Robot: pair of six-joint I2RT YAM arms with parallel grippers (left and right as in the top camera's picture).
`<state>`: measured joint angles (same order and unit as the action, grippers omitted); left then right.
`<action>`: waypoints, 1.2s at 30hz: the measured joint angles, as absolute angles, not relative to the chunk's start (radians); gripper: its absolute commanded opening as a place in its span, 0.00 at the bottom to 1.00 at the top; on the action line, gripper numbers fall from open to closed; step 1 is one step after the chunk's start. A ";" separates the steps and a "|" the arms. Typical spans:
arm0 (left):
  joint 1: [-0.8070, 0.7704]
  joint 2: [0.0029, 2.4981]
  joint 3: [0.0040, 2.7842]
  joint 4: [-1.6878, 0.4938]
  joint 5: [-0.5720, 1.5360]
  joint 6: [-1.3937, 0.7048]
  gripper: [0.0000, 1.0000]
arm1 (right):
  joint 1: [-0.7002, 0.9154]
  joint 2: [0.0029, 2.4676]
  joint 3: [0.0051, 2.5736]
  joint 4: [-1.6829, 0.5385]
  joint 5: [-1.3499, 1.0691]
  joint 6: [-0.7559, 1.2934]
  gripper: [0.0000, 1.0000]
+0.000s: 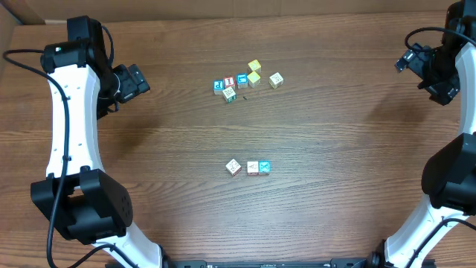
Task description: Flip 3 blocks
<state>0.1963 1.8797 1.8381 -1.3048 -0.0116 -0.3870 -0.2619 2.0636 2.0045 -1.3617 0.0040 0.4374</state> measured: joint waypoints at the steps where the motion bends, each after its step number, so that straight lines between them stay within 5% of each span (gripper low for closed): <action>1: 0.196 1.880 1.838 -1.305 -0.011 -0.387 1.00 | -0.262 2.064 2.004 -1.362 0.004 0.438 1.00; 21: 0.196 1.880 1.839 -1.197 0.011 -0.401 1.00 | -0.262 2.064 2.004 -1.362 0.004 0.438 1.00; 22: 0.196 1.880 1.839 -1.212 0.042 -0.403 0.86 | -0.262 2.064 2.004 -1.362 0.004 0.438 1.00; 23: 0.196 1.880 1.839 -1.226 0.075 -0.405 0.40 | -0.262 2.064 2.004 -1.362 0.004 0.438 1.00; 24: 0.196 1.880 1.839 -1.237 0.110 -0.402 0.11 | -0.262 2.064 2.004 -1.362 0.004 0.438 1.00; 25: 0.192 1.880 1.839 -1.254 0.147 -0.397 0.04 | -0.262 2.064 2.004 -1.362 0.004 0.438 1.00; 30: 0.115 1.880 1.814 -1.382 0.238 -0.360 0.04 | -0.262 2.064 2.004 -1.362 0.004 0.438 1.00; 36: -0.160 1.882 1.623 -1.307 0.181 -0.372 0.04 | -0.262 2.064 2.004 -1.362 0.004 0.438 1.00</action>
